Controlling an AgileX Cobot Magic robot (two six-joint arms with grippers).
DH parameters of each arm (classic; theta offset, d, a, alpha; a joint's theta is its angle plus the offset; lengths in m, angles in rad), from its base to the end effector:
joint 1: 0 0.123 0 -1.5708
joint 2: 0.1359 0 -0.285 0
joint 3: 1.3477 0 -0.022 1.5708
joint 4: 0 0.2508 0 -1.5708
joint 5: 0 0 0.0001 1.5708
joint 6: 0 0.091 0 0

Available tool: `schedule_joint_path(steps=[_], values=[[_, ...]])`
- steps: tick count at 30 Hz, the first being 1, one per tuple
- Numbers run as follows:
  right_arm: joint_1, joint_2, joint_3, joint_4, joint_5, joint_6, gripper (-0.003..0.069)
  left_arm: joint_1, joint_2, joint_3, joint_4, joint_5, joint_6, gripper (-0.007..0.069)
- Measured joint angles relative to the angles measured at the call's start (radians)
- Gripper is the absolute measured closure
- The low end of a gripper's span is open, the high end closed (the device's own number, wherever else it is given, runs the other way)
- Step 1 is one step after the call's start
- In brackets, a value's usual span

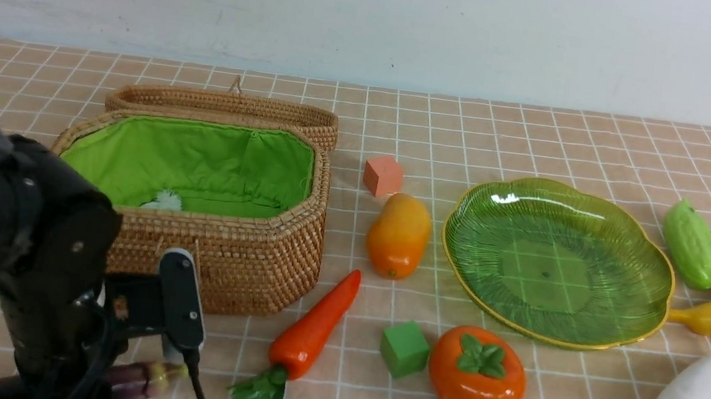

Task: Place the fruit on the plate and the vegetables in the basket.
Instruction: Use the left arm to grab an eggplant and put it into the left basket, then use the left arm to grab a carrot and put it into the left basket

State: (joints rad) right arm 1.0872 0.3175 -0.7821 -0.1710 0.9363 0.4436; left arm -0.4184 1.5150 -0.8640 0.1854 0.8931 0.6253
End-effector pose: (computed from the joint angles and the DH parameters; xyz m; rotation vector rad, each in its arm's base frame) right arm 0.0248 0.0204 0.3647 -0.6512 1.9258 0.7981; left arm 0.2405 -0.0926 0.2023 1.6527 2.5449 0.2461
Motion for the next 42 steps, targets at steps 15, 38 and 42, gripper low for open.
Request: schedule_joint_path(steps=[15, 38, 42], values=[[0.000, 0.000, 0.000, -0.126, -0.155, 0.001, 0.0579, 0.002, -0.024, -0.462, 0.111, -0.215, 0.017, 0.0250], [0.000, 0.001, -0.065, -0.042, 0.006, 0.085, 0.0574, -0.023, 0.069, -0.573, 0.057, 0.051, -0.619, 0.0137], [0.000, 0.001, -0.128, -0.049, 0.174, 0.098, 0.0575, -0.139, 0.043, -0.579, -0.089, 0.178, -0.732, 0.0404]])
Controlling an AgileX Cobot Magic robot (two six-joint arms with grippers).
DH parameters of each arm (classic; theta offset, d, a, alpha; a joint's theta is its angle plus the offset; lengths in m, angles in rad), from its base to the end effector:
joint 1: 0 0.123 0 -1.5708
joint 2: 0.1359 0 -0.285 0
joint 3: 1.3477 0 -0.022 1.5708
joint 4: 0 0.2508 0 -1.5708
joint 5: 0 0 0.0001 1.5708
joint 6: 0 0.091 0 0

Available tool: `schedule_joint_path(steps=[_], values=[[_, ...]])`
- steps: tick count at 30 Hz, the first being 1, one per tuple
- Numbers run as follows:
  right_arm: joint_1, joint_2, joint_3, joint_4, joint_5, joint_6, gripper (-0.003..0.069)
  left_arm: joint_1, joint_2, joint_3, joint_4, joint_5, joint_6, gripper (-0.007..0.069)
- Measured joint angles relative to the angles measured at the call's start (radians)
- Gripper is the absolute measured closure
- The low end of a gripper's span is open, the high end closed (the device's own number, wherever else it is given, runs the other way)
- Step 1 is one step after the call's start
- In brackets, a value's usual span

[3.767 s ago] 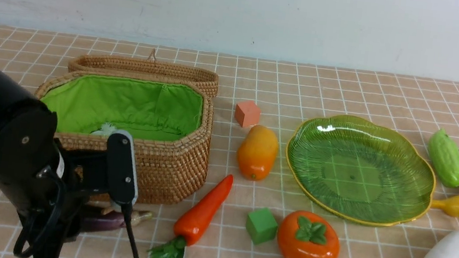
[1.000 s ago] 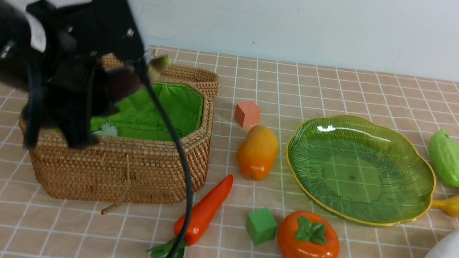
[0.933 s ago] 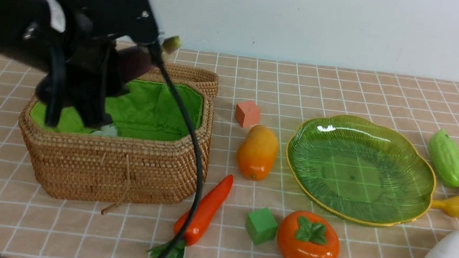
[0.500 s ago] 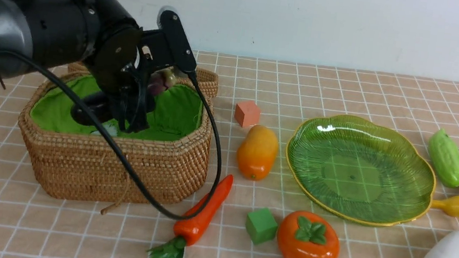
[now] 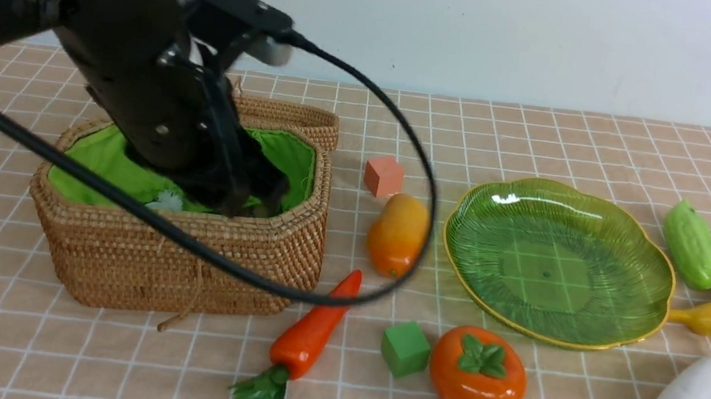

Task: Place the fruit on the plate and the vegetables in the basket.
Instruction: Use the left arm to grab a carrot and put it into the left basket

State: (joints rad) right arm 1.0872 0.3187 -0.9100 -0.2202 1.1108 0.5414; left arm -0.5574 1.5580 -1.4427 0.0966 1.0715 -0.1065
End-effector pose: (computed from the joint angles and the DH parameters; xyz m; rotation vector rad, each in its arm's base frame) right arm 0.0189 -0.0023 0.3860 -0.5301 2.0040 0.7790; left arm 0.2820 -0.1667 0.3400 0.6292 2.5891 -0.0876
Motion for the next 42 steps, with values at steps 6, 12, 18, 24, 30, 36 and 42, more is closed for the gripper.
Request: schedule_joint_path(steps=[6, 12, 18, 24, 30, 36, 42], values=[[0.000, 0.000, 0.007, 0.002, 0.158, 0.026, 0.0571, -0.222, 0.120, -0.001, -0.103, 0.036, -0.070, 0.0617], [0.000, 0.000, 0.050, 0.021, 0.158, 0.027, 0.0571, -0.237, 0.286, -0.001, -0.039, -0.031, -0.159, 0.0353], [0.000, 0.000, 0.062, 0.023, 0.158, 0.027, 0.0571, -0.237, 0.383, -0.001, 0.142, -0.088, -0.312, 0.0072], [0.000, 0.000, 0.062, 0.024, 0.158, 0.027, 0.0571, -0.237, 0.413, -0.002, 0.278, -0.132, -0.374, 0.0045], [0.000, 0.000, 0.062, 0.024, 0.154, 0.027, 0.0571, -0.236, 0.476, -0.002, 0.341, -0.145, -0.380, 0.0114], [0.000, 0.000, 0.062, 0.025, 0.154, 0.026, 0.0571, -0.236, 0.511, -0.009, 0.370, -0.149, -0.387, 0.0134], [0.000, 0.000, 0.062, 0.026, 0.151, 0.010, 0.0571, -0.236, 0.517, -0.016, 0.320, -0.139, -0.384, 0.0256]])
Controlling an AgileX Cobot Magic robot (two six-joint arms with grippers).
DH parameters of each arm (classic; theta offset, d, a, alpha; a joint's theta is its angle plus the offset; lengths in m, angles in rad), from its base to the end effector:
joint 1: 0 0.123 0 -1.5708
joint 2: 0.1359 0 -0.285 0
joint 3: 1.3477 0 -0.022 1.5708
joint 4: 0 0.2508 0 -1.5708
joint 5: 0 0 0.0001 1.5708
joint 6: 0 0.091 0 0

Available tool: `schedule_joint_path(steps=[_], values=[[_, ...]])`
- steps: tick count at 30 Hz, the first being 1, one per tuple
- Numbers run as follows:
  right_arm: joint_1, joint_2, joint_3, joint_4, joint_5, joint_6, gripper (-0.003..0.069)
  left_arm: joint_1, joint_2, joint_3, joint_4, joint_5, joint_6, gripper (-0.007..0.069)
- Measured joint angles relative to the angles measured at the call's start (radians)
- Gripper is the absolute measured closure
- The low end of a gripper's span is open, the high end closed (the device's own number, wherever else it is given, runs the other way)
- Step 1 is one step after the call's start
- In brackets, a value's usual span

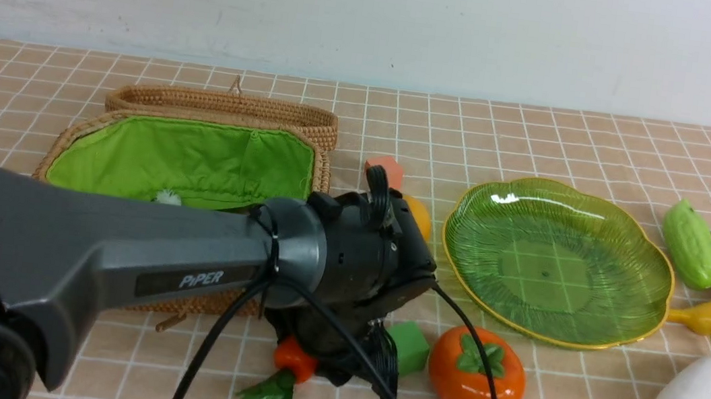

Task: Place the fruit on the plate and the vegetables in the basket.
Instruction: Use the left arm to grab a carrot and put it into the left basket

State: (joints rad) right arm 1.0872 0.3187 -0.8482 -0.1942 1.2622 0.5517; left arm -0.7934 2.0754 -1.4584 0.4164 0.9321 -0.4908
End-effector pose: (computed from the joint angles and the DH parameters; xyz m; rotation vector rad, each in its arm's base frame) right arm 0.0183 -0.0011 0.3576 -0.5669 2.2104 0.6641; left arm 0.3092 -0.2720 0.1587 0.7486 2.7316 0.3058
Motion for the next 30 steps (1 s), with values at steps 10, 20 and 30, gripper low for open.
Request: schedule_joint_path(steps=[10, 20, 30], values=[[0.000, 0.000, 0.000, 0.007, -0.004, -0.002, 0.0571, -0.024, -0.069, 0.006, -0.177, 0.055, 0.091, 0.0255], [0.000, 0.000, 0.000, -0.005, -0.101, -0.002, 0.0571, -0.019, -0.490, 0.012, 0.001, 0.089, 0.552, 0.0255], [0.000, 0.000, 0.000, -0.020, -0.132, -0.002, 0.0571, 0.421, -0.397, 0.013, -0.102, -0.057, 1.184, 0.0255]])
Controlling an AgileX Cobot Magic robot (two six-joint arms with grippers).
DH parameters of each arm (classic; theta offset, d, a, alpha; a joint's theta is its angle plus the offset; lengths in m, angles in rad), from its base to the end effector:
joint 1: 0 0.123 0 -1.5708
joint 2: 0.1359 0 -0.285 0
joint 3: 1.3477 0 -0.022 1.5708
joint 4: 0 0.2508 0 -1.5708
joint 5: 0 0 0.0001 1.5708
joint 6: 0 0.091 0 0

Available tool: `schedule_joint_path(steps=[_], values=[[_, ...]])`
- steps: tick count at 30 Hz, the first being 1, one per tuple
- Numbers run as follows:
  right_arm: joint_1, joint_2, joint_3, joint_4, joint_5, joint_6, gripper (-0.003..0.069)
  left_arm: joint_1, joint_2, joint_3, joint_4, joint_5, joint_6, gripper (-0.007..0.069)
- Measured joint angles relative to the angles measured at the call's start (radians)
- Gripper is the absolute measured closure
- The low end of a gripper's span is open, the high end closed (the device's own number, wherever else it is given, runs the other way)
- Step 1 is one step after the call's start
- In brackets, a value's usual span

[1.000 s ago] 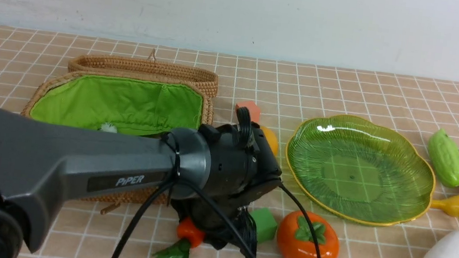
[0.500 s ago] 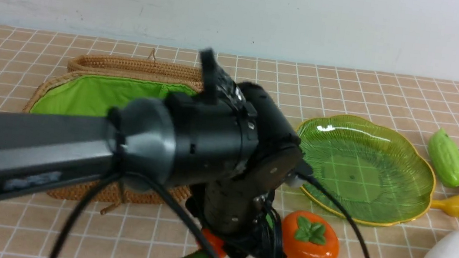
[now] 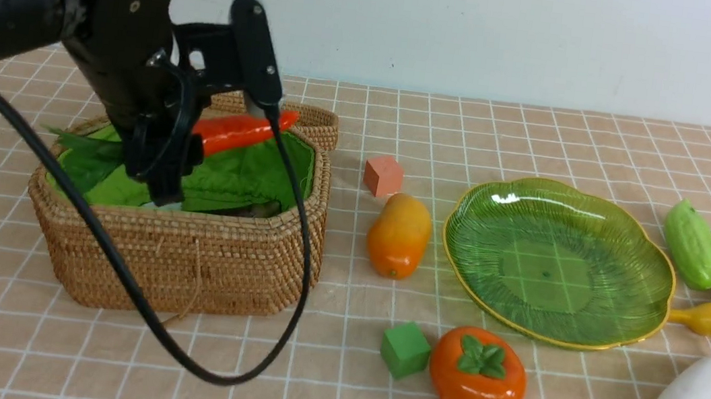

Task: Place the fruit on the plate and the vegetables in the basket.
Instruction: Use the left arm to grab a carrot and put it into the left basket, then grab the mango with your left arm and place it on the right plate

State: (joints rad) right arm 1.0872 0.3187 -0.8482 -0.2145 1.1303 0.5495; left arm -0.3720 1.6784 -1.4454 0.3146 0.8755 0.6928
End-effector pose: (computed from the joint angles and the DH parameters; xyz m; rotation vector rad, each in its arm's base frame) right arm 0.0220 0.0042 0.3679 -0.5487 2.0804 0.7347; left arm 0.3507 -0.1136 0.3107 1.4701 2.1509 0.5030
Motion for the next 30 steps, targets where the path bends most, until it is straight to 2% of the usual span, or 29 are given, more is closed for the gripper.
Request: schedule_joint_path(steps=[4, 6, 7, 8, 9, 10, 12, 15, 16, 17, 18, 19, 20, 21, 23, 24, 25, 27, 29, 30], values=[[0.000, 0.000, 0.000, -0.004, -0.002, 0.000, 0.0571, 0.038, 0.043, 0.001, -0.006, -0.054, -0.024, 0.0255], [0.000, 0.000, 0.000, -0.007, -0.009, 0.000, 0.0571, 0.042, 0.046, 0.001, 0.000, -0.098, -0.082, 0.0217], [0.000, 0.000, 0.000, -0.007, -0.018, 0.000, 0.0571, 0.042, 0.046, 0.001, 0.022, -0.131, -0.147, 0.0137], [0.000, 0.000, 0.000, -0.007, -0.019, 0.000, 0.0571, 0.042, 0.046, 0.001, 0.024, -0.133, -0.153, 0.0116], [0.000, 0.000, 0.000, -0.007, -0.026, 0.000, 0.0571, 0.042, 0.044, 0.001, 0.042, -0.142, -0.198, 0.0036], [0.000, 0.000, 0.000, -0.007, -0.031, 0.000, 0.0571, 0.042, 0.042, 0.001, 0.047, -0.139, -0.227, 0.0001], [0.000, 0.000, 0.000, -0.007, -0.037, 0.000, 0.0571, 0.042, 0.039, 0.001, 0.047, -0.121, -0.275, -0.0030], [0.000, 0.000, 0.001, -0.007, -0.037, 0.000, 0.0571, 0.042, 0.030, 0.001, 0.020, -0.099, -0.330, -0.0020], [0.000, 0.000, 0.002, -0.007, -0.037, 0.000, 0.0571, 0.038, 0.017, 0.001, -0.026, -0.090, -0.378, 0.0025], [0.000, 0.000, 0.002, -0.007, -0.037, 0.000, 0.0571, 0.036, 0.012, 0.001, -0.042, -0.089, -0.387, 0.0033], [0.000, 0.000, 0.002, -0.008, -0.037, 0.000, 0.0571, 0.021, -0.005, 0.001, -0.097, -0.088, -0.454, 0.0097], [0.000, 0.000, 0.002, -0.008, -0.037, 0.000, 0.0571, -0.001, -0.021, 0.001, -0.145, -0.089, -0.505, 0.0168], [0.000, 0.000, 0.002, -0.009, -0.037, 0.000, 0.0571, -0.041, -0.040, -0.007, -0.203, -0.084, -0.567, 0.0293], [0.000, 0.000, 0.002, -0.010, -0.037, 0.000, 0.0571, -0.075, -0.045, -0.015, -0.239, -0.077, -0.607, 0.0351], [0.000, 0.000, 0.002, -0.014, -0.031, 0.000, 0.0571, -0.174, -0.038, -0.066, -0.293, -0.046, -0.686, 0.0536], [0.000, 0.000, 0.002, -0.014, -0.031, 0.000, 0.0571, -0.184, -0.032, -0.080, -0.296, -0.037, -0.693, 0.0563], [0.000, 0.000, 0.002, -0.016, -0.018, 0.000, 0.0571, -0.259, 0.004, -0.140, -0.303, -0.003, -0.729, 0.0625], [0.000, 0.000, 0.002, -0.017, -0.003, 0.000, 0.0571, -0.309, 0.061, -0.213, -0.302, 0.034, -0.770, 0.0637], [0.000, 0.000, -0.011, -0.019, 0.020, 0.002, 0.0571, -0.344, 0.169, -0.331, -0.280, 0.097, -0.814, 0.0618], [0.000, 0.000, -0.027, -0.019, 0.046, 0.004, 0.0570, -0.351, 0.244, -0.405, -0.262, 0.134, -0.838, 0.0571]])
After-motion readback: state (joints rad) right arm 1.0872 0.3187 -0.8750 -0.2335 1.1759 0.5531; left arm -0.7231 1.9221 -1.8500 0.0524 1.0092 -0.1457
